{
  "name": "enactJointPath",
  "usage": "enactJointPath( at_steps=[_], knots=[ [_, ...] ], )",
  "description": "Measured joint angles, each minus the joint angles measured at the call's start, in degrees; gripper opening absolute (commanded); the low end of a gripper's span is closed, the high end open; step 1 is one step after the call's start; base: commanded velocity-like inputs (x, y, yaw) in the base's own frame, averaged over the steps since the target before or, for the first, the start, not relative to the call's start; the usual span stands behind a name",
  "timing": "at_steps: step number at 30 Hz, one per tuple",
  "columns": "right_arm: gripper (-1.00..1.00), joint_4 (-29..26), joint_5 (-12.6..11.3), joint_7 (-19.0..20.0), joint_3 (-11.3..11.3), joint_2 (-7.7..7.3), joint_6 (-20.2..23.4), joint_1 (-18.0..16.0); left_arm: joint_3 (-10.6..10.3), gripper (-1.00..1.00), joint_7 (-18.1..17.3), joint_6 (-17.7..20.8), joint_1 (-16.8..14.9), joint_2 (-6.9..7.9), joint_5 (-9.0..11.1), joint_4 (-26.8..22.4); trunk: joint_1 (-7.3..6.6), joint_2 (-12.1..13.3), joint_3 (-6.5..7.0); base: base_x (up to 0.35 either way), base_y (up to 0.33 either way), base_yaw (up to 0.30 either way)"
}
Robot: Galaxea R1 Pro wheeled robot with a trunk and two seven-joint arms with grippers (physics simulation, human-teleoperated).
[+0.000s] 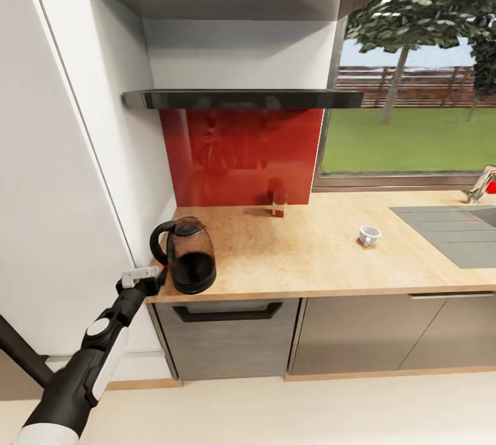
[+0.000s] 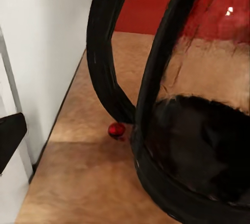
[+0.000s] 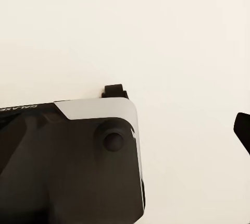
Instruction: Set up a coffee station on the kitchen countertop: keep the coffee maker on the countertop, move the bottle of coffee from the kitchen shelf to the counter next to the coffee maker, place a paper coffee filter on top of the coffee maker, put the saucer next to the coffee maker with the coffee cup on the saucer, and place the electric kettle next to the coffee maker.
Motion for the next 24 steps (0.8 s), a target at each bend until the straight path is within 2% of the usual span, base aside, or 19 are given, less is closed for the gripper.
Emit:
enactJointPath(
  at_steps=[7, 24],
  knots=[
    [1.00, 0.0, 0.0, 0.0, 0.0, 0.00, 0.0, 0.0, 0.0, 1.00, 2.6, 1.1, -0.6, -0.01, 0.1, -0.2, 0.00, 0.0, 0.00, 0.000, 0.000, 0.000],
    [1.00, 0.0, 0.0, 0.0, 0.0, 0.00, 0.0, 0.0, -0.2, 1.00, 2.8, 1.2, -0.6, 0.04, 0.0, -0.3, 0.00, 0.0, 0.00, 0.000, 0.000, 0.000]
  ],
)
